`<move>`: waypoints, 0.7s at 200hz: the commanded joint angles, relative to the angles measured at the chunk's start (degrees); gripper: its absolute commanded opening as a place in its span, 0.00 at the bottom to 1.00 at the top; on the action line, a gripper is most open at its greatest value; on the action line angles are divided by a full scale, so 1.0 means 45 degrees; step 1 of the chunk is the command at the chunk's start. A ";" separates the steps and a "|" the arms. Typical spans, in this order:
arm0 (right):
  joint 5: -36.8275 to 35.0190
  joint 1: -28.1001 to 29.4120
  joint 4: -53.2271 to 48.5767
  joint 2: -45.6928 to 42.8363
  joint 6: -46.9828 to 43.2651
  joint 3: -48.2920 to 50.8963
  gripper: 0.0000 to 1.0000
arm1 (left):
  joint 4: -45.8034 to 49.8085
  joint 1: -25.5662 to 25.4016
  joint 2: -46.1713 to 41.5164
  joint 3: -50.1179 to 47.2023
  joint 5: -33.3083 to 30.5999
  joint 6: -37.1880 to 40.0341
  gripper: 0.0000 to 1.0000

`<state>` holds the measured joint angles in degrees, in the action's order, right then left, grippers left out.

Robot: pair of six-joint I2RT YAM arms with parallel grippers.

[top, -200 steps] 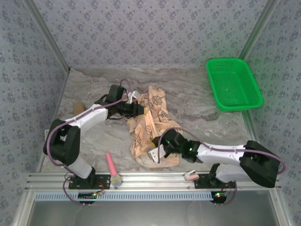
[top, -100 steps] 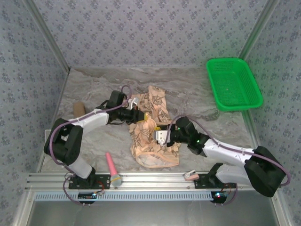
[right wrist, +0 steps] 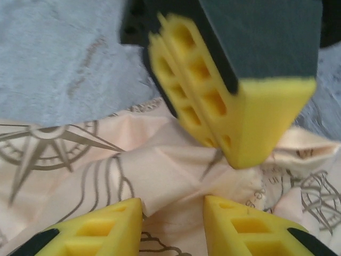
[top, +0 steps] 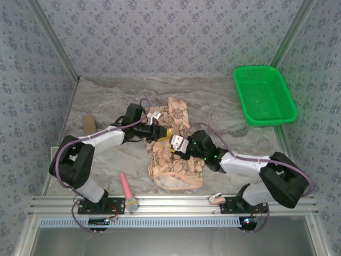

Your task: Fold the inside-out t-shirt

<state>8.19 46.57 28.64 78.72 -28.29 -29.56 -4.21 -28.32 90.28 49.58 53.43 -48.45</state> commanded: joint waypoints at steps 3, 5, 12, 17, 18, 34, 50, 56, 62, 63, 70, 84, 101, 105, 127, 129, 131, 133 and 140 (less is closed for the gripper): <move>-0.1467 0.0176 0.1711 0.0527 0.1388 0.0095 0.35 | -0.0731 -0.0129 -0.0617 -0.0221 0.0335 -0.0565 0.09; -0.1545 0.0208 0.1772 0.0567 0.1430 0.0087 0.35 | -0.0741 -0.0142 -0.0635 -0.0218 0.0329 -0.0573 0.09; -0.1603 0.0234 0.1955 0.0721 0.1544 0.0013 0.33 | -0.0775 -0.0207 -0.0662 -0.0256 0.0362 -0.0527 0.10; -0.1619 0.0230 0.2034 0.0841 0.1656 -0.0032 0.32 | -0.0783 -0.0257 -0.0653 -0.0253 0.0417 -0.0443 0.12; -0.1621 0.0224 0.2053 0.0864 0.1667 -0.0051 0.32 | -0.0784 -0.0264 -0.0651 -0.0245 0.0434 -0.0434 0.12; -0.1605 0.0219 0.2552 0.1096 0.2130 -0.0151 0.30 | -0.0740 -0.0341 -0.0559 -0.0171 0.0787 -0.0243 0.13; -0.1316 0.0167 0.2874 0.1237 0.2676 -0.0231 0.25 | -0.0675 -0.0344 -0.0598 -0.0199 0.0851 -0.0057 0.12; -0.1205 0.0101 0.3024 0.1269 0.2878 -0.0220 0.21 | -0.0559 -0.0327 -0.0609 -0.0208 0.0866 0.0096 0.12; -0.0938 0.0021 0.3182 0.1259 0.3030 -0.0153 0.14 | -0.0337 -0.0290 -0.0608 -0.0192 0.0851 0.0340 0.12; -0.0871 0.0003 0.3203 0.1258 0.3038 -0.0141 0.13 | -0.0277 -0.0280 -0.0609 -0.0195 0.0837 0.0377 0.12; -0.0479 -0.0138 0.3291 0.1224 0.3098 -0.0060 0.06 | 0.0140 -0.0196 -0.0608 -0.0155 0.0795 0.0727 0.11; 0.0080 -0.0333 0.3166 0.0941 0.3015 0.0148 0.00 | 0.1233 0.0120 -0.0597 -0.0023 0.0429 0.1477 0.08; 0.1257 -0.0717 0.2818 0.0370 0.2825 0.0507 0.00 | 0.2303 0.0444 -0.0713 0.0036 -0.0134 0.2479 0.07; 0.1694 -0.0846 0.2719 0.0231 0.2795 0.0564 0.00 | 0.2401 0.0508 -0.0722 0.0016 -0.0173 0.2642 0.06; 0.4267 -0.1349 0.1307 -0.0639 0.1449 0.0600 0.00 | 0.3458 0.0647 -0.0664 0.0239 -0.1175 0.3920 0.00; 0.4473 -0.1370 0.1149 -0.0721 0.1304 0.0595 0.00 | 0.3582 0.0648 -0.0667 0.0268 -0.1289 0.4093 0.00; 0.4676 -0.1429 0.0972 -0.0795 0.1160 0.0569 0.00 | 0.3692 0.0648 -0.0643 0.0294 -0.1380 0.4249 0.00; 0.4858 -0.1463 0.0791 -0.0872 0.1031 0.0562 0.00 | 0.3821 0.0648 -0.0613 0.0355 -0.1501 0.4386 0.00; 0.5382 -0.1624 0.0311 -0.1131 0.0746 0.0480 0.00 | 0.4278 0.0648 -0.0496 0.0507 -0.2034 0.4766 0.00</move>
<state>18.79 41.04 36.53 78.04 -19.00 -27.03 5.82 -25.65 88.82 49.15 50.94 -36.77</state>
